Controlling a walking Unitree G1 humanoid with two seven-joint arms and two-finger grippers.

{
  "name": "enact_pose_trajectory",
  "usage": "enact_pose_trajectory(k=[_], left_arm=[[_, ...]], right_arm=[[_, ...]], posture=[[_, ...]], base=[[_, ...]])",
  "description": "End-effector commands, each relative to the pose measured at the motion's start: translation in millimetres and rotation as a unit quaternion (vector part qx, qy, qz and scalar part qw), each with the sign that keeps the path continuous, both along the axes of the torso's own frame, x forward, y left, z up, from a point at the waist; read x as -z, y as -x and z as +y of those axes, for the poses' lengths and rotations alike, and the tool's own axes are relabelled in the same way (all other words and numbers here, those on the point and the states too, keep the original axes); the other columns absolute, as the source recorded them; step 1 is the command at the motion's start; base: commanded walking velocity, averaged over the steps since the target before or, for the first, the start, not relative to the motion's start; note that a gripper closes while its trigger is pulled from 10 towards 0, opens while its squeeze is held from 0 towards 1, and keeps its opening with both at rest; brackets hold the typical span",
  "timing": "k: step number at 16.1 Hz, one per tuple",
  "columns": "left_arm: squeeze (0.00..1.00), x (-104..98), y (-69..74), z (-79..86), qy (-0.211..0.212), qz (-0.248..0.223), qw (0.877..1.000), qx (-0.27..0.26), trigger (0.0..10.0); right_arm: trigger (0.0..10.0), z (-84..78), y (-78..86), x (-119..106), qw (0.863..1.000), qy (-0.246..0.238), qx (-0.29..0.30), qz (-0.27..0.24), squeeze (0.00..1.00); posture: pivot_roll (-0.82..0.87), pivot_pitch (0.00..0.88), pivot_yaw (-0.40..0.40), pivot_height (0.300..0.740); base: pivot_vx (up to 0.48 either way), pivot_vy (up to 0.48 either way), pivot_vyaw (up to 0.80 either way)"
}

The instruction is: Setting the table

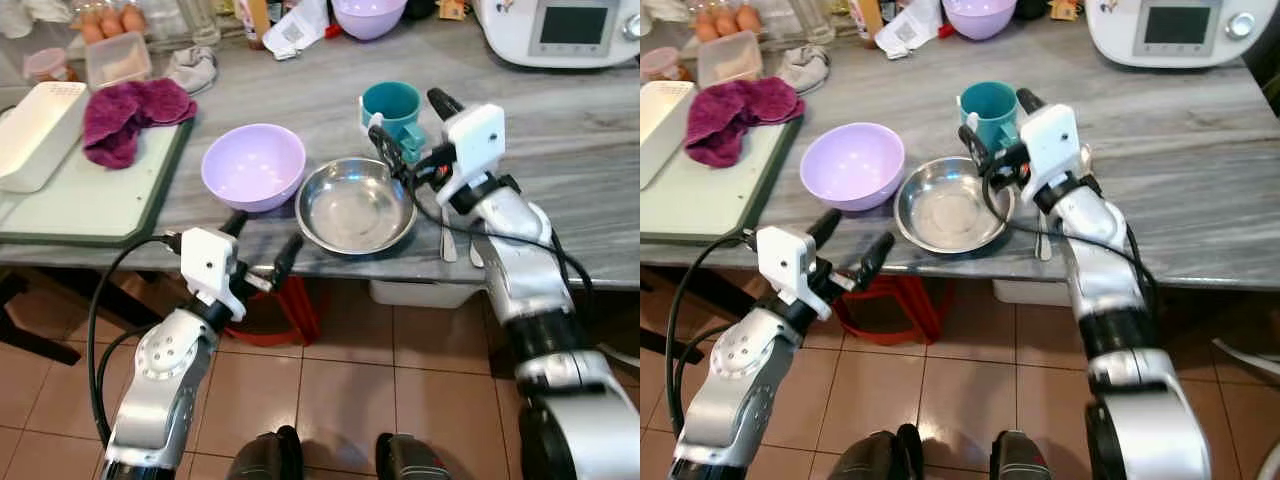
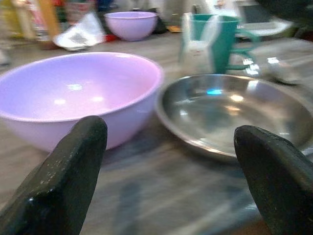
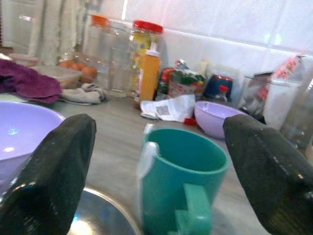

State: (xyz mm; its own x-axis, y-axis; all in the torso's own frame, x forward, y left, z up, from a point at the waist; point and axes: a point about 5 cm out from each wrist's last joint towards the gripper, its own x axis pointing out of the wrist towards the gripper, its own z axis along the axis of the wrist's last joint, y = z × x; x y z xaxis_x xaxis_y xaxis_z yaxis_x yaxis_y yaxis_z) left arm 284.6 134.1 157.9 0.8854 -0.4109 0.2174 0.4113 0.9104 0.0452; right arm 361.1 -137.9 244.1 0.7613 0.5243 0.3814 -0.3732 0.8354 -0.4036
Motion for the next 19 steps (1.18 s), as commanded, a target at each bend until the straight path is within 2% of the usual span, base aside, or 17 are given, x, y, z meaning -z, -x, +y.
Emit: enact_pose_trajectory(k=[1,3,4,5,7,8,12,15,19], left_arm=[[0.0,1.8,-4.5,9.3,-0.009,-0.001,0.999,-0.048,10.0],[0.0,0.5,-7.7,12.0,-0.019,-0.01,0.997,-0.076,10.0],[0.0,0.4,-7.9,12.3,-0.019,-0.012,0.997,-0.08,10.0],[0.0,0.8,-8.2,12.8,-0.022,-0.014,0.996,-0.087,10.0],[0.0,3.9,-8.9,13.2,-0.021,-0.011,0.994,-0.105,10.0],[0.0,5.0,-9.1,13.5,-0.021,-0.009,0.993,-0.113,10.0],[0.0,13.1,-14.6,13.6,-0.016,0.004,0.989,-0.147,10.0],[0.0,12.7,-23.2,10.7,-0.012,-0.001,0.988,-0.151,10.0],[0.0,10.9,-29.1,11.4,-0.008,-0.006,0.988,-0.157,10.0]], right_arm=[[10.0,5.0,9.3,5.4,1.0,0.008,0.002,0.001,1.0],[10.0,6.0,19.7,11.0,1.0,-0.006,0.026,-0.003,0.98],[10.0,5.6,22.0,11.8,0.999,-0.012,0.043,-0.009,0.67],[10.0,6.5,24.3,14.0,0.998,-0.013,0.054,-0.007,0.0],[10.0,6.6,30.3,20.0,0.996,-0.032,0.087,0.011,0.0],[10.0,6.5,31.3,20.2,0.995,-0.03,0.095,0.008,0.0],[10.0,3.4,32.8,21.0,0.987,-0.075,0.138,0.021,0.0],[10.0,6.0,35.8,31.4,0.983,-0.095,0.149,0.041,0.0],[10.0,13.6,37.3,33.7,0.983,-0.102,0.143,0.047,0.0]], posture=[[-0.13,0.147,0.113,0.74],[-0.14,0.146,0.109,0.74],[-0.14,0.146,0.106,0.74],[-0.14,0.146,0.103,0.74],[-0.13,0.143,0.087,0.74],[-0.13,0.142,0.082,0.74],[-0.13,0.131,0.062,0.74],[-0.13,0.103,0.06,0.74],[-0.14,0.095,0.069,0.74]], base=[[0.0,0.0,0.0],[0.0,0.0,0.0],[0.0,0.0,0.0],[0.0,0.0,0.0],[0.0,0.0,0.29],[0.0,0.0,0.8],[0.0,0.0,0.8],[0.0,0.0,0.8],[0.0,0.0,0.8]])
